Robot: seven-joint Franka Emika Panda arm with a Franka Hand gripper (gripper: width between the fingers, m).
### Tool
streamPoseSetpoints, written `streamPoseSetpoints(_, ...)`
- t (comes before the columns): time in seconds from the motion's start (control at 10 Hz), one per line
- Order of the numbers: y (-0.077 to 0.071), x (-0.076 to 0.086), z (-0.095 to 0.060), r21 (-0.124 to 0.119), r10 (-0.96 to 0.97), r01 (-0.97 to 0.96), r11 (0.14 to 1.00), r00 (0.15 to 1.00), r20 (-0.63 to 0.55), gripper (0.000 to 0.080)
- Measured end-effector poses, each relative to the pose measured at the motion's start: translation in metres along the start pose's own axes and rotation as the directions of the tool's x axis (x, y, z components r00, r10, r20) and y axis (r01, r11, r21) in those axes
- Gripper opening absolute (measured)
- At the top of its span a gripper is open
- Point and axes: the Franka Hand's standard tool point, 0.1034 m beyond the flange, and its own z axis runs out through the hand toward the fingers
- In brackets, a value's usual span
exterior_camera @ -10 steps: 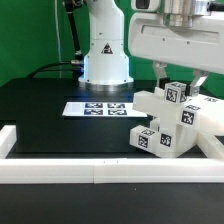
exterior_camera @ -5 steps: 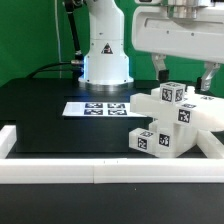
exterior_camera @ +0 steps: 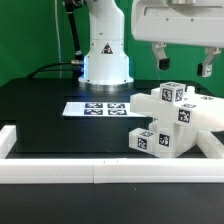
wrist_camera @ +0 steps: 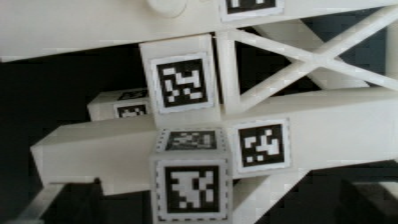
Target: Assemble chair
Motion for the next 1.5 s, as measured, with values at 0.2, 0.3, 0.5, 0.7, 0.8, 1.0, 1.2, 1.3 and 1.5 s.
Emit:
streamPoseSetpoints(0.2, -0.003, -0.006, -0.005, 0.015, -0.095, 0.095, 0.995, 0.995, -0.005, 0.0649)
streamPoseSetpoints(0.3, 0.001, -0.016, -0.01, 0.036, -0.116, 0.117, 0.993, 0.993, -0.007, 0.0649)
streamPoseSetpoints(0.5, 0.02, -0.03, -0.012, 0.077, -0.295, 0.297, 0.952, 0.955, -0.039, 0.0649)
streamPoseSetpoints(0.7, 0.028, -0.03, -0.01, 0.076, -0.252, 0.253, 0.964, 0.967, -0.032, 0.0649)
streamPoseSetpoints(0.8, 0.028, -0.03, -0.009, 0.075, -0.257, 0.258, 0.963, 0.966, -0.033, 0.0649)
streamPoseSetpoints(1.0, 0.029, -0.03, -0.008, 0.076, -0.256, 0.258, 0.963, 0.966, -0.035, 0.0649)
streamPoseSetpoints(1.2, 0.033, -0.049, -0.007, 0.097, -0.292, 0.296, 0.95, 0.955, -0.052, 0.0649)
streamPoseSetpoints(1.3, 0.042, -0.063, -0.007, 0.114, -0.302, 0.307, 0.945, 0.951, -0.059, 0.0649)
streamPoseSetpoints(1.5, 0.056, -0.08, 0.002, 0.13, -0.348, 0.36, 0.924, 0.932, -0.101, 0.0649)
